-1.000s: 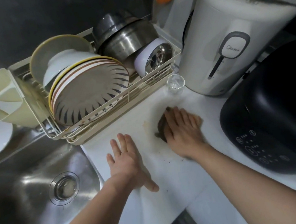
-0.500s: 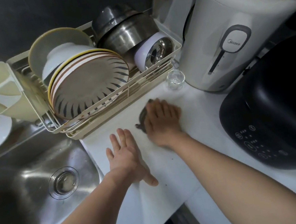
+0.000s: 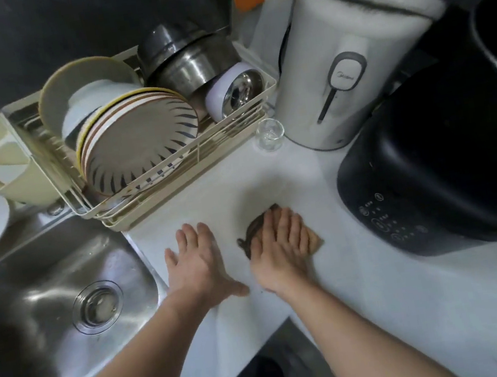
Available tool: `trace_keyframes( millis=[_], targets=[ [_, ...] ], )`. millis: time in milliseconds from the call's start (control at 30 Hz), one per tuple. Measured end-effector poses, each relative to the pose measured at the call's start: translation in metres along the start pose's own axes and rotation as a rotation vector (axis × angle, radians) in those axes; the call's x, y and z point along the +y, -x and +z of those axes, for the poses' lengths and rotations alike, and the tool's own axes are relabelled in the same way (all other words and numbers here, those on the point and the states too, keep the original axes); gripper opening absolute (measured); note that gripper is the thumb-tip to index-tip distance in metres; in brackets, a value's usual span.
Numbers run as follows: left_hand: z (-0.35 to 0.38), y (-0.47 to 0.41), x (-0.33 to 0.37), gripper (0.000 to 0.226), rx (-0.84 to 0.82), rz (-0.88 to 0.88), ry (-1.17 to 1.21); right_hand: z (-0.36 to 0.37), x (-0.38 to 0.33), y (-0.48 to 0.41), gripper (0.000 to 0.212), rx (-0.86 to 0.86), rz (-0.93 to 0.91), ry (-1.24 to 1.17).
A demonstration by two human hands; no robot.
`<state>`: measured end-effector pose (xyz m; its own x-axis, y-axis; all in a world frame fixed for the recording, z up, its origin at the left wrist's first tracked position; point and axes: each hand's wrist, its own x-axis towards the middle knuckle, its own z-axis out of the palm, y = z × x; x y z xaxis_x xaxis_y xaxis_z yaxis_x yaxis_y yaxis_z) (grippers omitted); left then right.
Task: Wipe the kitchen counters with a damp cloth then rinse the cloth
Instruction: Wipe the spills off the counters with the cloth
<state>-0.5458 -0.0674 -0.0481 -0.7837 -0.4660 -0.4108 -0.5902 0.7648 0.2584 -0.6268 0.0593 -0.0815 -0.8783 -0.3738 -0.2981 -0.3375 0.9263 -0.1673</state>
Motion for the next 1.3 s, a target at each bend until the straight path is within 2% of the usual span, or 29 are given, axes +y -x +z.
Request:
trace_keyframes(
  millis=[67, 133, 233, 300, 333, 433, 500, 533, 600, 667, 700, 767, 867, 967, 1033, 1100, 1133, 1233, 1267, 1300],
  targets=[
    [0.008, 0.025, -0.007, 0.137, 0.024, 0.054, -0.013, 0.006, -0.012, 0.009, 0.071, -0.032, -0.135, 0.021],
    [0.015, 0.048, -0.018, 0.141, -0.027, 0.072, -0.045, -0.006, 0.012, -0.018, 0.066, -0.024, -0.223, 0.054],
    [0.019, 0.062, -0.029, 0.154, -0.144, 0.095, -0.099, -0.027, 0.065, -0.043, 0.064, -0.022, -0.034, 0.043],
    [0.019, 0.062, -0.029, 0.16, -0.206, 0.11, -0.12, -0.02, 0.064, -0.024, 0.066, -0.008, 0.051, 0.074],
    [0.018, 0.061, -0.027, 0.162, -0.217, 0.113, -0.139, -0.011, 0.049, -0.008, 0.067, 0.009, 0.037, 0.079],
    [0.017, 0.06, -0.02, 0.162, -0.245, 0.098, -0.187, 0.009, 0.009, 0.018, 0.068, -0.033, -0.155, 0.079],
    [0.014, 0.059, -0.016, 0.162, -0.256, 0.085, -0.219, 0.001, 0.012, -0.007, 0.065, -0.031, -0.267, 0.095],
    [0.013, 0.06, -0.014, 0.161, -0.267, 0.078, -0.234, -0.007, 0.02, -0.024, 0.064, -0.026, -0.253, 0.08],
    [0.01, 0.06, -0.01, 0.16, -0.279, 0.058, -0.26, -0.02, 0.033, -0.052, 0.063, -0.033, -0.097, 0.034],
    [0.008, 0.06, -0.005, 0.159, -0.287, 0.036, -0.296, -0.022, 0.02, -0.066, 0.065, -0.055, 0.064, 0.012],
    [0.008, 0.06, -0.003, 0.159, -0.287, 0.023, -0.318, -0.02, 0.003, -0.068, 0.066, -0.048, 0.081, -0.004],
    [0.008, 0.06, 0.0, 0.16, -0.29, -0.009, -0.352, -0.01, -0.04, -0.064, 0.067, -0.05, -0.022, -0.036],
    [0.01, 0.059, 0.001, 0.16, -0.31, -0.044, -0.365, 0.005, -0.078, -0.044, 0.065, -0.089, -0.349, 0.044],
    [0.011, 0.058, -0.002, 0.161, -0.286, -0.031, -0.386, 0.001, -0.054, -0.029, 0.065, -0.117, -0.578, 0.146],
    [0.011, 0.059, -0.007, 0.159, -0.245, -0.011, -0.38, -0.006, -0.018, -0.025, 0.065, -0.085, -0.636, 0.161],
    [0.012, 0.062, -0.014, 0.144, -0.169, 0.031, -0.31, -0.014, 0.017, -0.029, 0.064, -0.06, -0.56, 0.178],
    [0.012, 0.065, -0.016, 0.128, -0.117, 0.055, -0.241, -0.018, 0.029, -0.034, 0.064, -0.056, -0.471, 0.176],
    [0.015, 0.074, -0.021, 0.063, 0.143, 0.136, -0.016, -0.027, 0.019, -0.059, 0.064, -0.102, -0.195, 0.095],
    [0.018, 0.076, -0.021, 0.04, 0.252, 0.166, 0.036, -0.026, 0.003, -0.068, 0.065, -0.119, -0.157, 0.065],
    [0.021, 0.078, -0.021, 0.026, 0.333, 0.175, 0.076, -0.024, -0.017, -0.075, 0.066, -0.128, -0.166, 0.051]
  ],
)
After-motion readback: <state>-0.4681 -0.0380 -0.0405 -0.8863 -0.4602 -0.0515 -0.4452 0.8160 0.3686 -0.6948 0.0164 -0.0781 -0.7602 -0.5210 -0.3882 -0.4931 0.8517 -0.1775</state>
